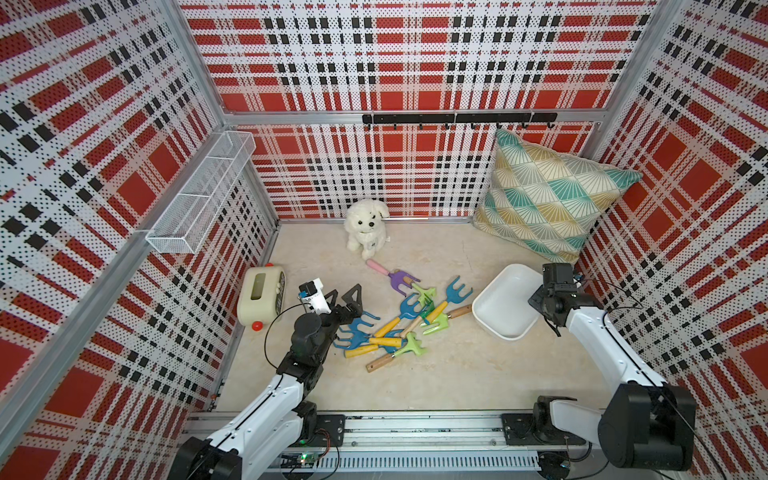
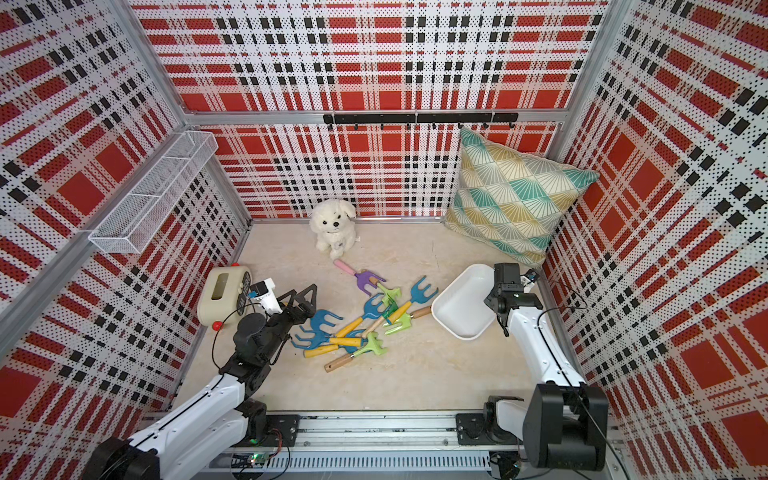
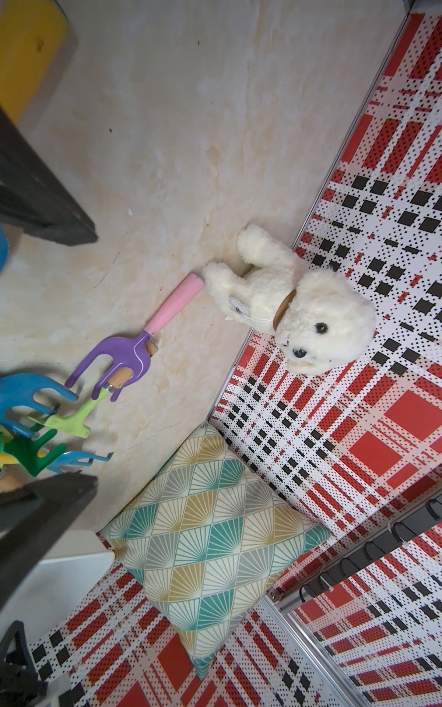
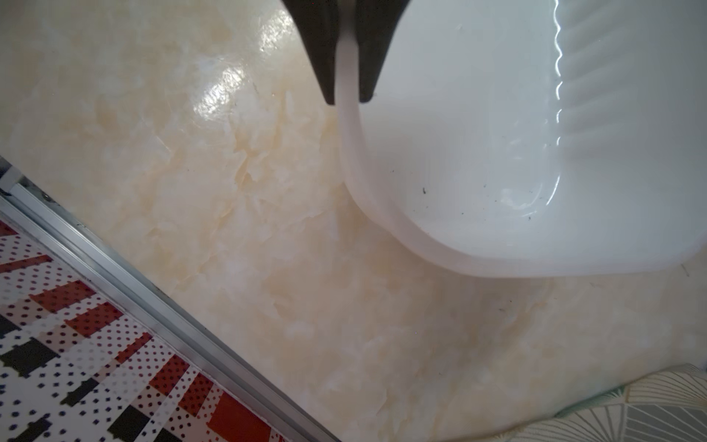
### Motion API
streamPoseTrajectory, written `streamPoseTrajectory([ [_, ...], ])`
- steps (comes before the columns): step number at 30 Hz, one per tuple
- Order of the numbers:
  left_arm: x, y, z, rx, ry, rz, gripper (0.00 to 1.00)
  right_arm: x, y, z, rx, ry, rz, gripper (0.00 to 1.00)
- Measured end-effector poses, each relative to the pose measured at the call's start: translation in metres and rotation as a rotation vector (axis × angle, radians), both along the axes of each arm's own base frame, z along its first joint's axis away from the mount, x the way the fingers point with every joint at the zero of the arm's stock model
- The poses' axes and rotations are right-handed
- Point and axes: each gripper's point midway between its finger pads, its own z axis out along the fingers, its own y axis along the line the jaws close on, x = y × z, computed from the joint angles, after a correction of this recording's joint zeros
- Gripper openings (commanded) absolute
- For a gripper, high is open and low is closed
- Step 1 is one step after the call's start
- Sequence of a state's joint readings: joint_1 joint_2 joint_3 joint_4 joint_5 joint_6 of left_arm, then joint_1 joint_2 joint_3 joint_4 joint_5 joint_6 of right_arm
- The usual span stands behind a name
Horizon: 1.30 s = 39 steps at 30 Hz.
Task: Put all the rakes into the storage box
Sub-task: Place the storage box at the center of the board.
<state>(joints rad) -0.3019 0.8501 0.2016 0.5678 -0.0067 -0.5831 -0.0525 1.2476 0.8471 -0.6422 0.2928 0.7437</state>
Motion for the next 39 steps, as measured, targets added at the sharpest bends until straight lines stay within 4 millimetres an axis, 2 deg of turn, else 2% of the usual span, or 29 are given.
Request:
streamPoseTrajectory([
  [4,0.000,0.000,0.000,0.000,-0.002,-0.002,0.99,0.010,0.019,-0.022,0.029,0.104,0.212,0.12],
  [9,-0.001,0.000,0.001,-0.001,-0.005,-0.003,0.99,0.017,0.038,-0.040,0.070,0.168,0.361,0.20],
  [14,-0.001,0.000,0.001,-0.001,-0.006,-0.003,0.99,0.028,0.053,-0.042,0.048,0.188,0.456,0.31],
  [18,-0.001,0.000,0.001,0.000,-0.006,-0.003,0.99,0.039,0.067,-0.041,0.015,0.198,0.524,0.45],
  [23,-0.002,0.000,0.001,0.001,-0.008,-0.003,0.99,0.041,0.076,-0.039,-0.002,0.198,0.558,0.62],
  [25,-0.002,0.000,0.001,0.000,-0.010,-0.001,0.99,0.039,0.076,-0.034,-0.022,0.193,0.554,0.69],
  [28,-0.002,0.002,0.001,0.000,-0.011,0.004,0.99,0.035,0.075,-0.015,-0.074,0.160,0.538,0.78],
  [31,-0.002,0.005,-0.001,0.002,-0.010,0.021,1.00,0.028,0.088,0.014,-0.119,0.091,0.556,0.80],
  [35,-0.001,0.012,-0.003,0.008,-0.002,0.064,1.00,0.018,0.124,0.043,-0.115,-0.012,0.625,0.80],
  [39,0.000,0.018,-0.007,0.015,0.015,0.093,0.99,0.010,0.167,0.048,-0.068,-0.047,0.700,0.80],
])
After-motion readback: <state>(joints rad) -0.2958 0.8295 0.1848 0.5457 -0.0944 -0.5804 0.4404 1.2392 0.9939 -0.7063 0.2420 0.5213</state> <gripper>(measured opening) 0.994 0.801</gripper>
